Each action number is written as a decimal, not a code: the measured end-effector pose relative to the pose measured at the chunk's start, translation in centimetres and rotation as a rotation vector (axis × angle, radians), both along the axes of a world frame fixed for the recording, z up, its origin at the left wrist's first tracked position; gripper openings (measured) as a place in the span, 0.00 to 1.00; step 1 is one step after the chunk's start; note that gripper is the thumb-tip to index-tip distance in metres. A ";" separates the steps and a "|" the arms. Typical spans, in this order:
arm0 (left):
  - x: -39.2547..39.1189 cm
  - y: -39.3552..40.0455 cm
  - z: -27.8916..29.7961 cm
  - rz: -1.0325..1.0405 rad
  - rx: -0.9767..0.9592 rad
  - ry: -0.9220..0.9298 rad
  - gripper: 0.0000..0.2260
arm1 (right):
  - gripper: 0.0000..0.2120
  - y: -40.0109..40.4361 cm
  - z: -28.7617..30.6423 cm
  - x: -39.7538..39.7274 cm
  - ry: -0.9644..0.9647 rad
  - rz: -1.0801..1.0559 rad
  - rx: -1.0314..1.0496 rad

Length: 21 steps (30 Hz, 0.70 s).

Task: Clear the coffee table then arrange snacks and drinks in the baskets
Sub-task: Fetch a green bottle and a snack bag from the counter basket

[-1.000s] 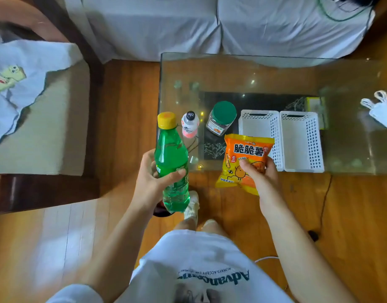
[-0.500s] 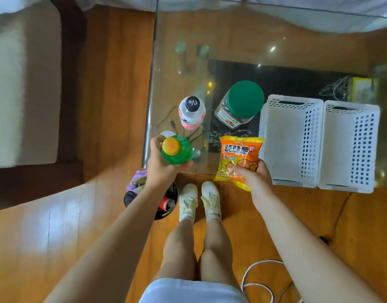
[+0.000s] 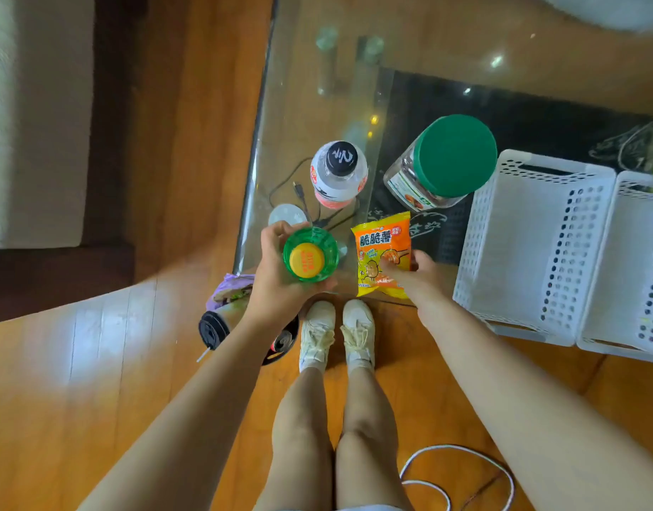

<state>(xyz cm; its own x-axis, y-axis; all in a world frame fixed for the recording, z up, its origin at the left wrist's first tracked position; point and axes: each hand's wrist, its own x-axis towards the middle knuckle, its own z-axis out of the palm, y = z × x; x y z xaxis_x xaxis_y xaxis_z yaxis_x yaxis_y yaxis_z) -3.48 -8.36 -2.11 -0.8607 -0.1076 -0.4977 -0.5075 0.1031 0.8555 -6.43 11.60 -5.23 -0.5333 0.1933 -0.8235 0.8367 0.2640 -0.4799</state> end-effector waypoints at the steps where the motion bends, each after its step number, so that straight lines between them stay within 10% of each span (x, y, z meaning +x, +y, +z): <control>1: 0.0 0.0 0.0 0.001 0.005 -0.004 0.33 | 0.20 -0.1 -0.2 -0.2 -0.003 0.023 0.009; 14: 1.1 1.6 1.0 0.146 -0.004 -0.066 0.38 | 0.40 1.3 1.0 -0.9 -0.128 0.098 0.096; 21: 4.0 1.6 4.3 0.281 -0.007 -0.340 0.42 | 0.32 4.3 6.3 1.6 -0.147 0.103 0.021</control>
<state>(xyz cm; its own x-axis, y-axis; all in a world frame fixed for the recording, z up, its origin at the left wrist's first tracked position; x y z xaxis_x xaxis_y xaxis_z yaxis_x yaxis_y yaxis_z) 0.51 -6.71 2.16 -0.5849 -0.3185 -0.7460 -0.7693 -0.0738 0.6347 -4.82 15.88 1.09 -0.4251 0.1616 -0.8906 0.8656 0.3602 -0.3479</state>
